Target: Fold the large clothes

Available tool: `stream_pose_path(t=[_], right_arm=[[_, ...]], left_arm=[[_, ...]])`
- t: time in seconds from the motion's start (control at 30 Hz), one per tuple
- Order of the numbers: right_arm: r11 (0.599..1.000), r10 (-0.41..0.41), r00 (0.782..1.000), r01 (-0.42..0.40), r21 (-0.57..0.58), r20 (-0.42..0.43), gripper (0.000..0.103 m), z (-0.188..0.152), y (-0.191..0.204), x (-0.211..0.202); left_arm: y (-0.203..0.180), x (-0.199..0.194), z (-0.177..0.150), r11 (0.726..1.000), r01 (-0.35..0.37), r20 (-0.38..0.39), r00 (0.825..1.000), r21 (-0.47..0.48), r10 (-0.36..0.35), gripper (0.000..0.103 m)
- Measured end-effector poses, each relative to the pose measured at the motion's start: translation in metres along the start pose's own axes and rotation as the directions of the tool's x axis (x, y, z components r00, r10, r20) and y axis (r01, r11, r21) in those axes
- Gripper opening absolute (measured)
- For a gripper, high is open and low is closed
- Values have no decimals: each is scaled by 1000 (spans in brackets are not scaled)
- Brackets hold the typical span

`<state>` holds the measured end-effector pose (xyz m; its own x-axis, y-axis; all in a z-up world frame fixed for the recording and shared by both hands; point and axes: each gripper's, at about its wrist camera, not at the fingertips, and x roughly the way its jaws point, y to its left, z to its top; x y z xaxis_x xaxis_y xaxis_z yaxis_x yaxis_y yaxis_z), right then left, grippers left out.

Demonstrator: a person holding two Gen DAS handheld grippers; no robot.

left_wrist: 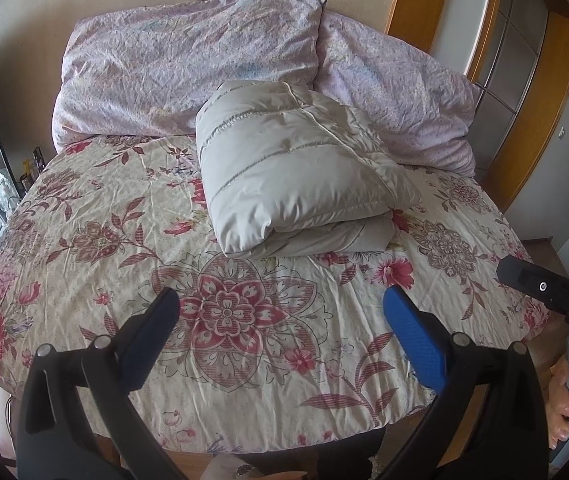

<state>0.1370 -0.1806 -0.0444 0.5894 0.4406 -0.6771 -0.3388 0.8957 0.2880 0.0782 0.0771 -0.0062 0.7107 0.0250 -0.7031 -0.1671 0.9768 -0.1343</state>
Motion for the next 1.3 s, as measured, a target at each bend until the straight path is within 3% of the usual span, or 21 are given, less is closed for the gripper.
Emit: stream_pose_path(t=[1.3], right_arm=[[1000,1,1000,-1,15,-12,102,2,0,7]], left_arm=[[-4,6,2,1000,18,-6,1000,6,-18,101]])
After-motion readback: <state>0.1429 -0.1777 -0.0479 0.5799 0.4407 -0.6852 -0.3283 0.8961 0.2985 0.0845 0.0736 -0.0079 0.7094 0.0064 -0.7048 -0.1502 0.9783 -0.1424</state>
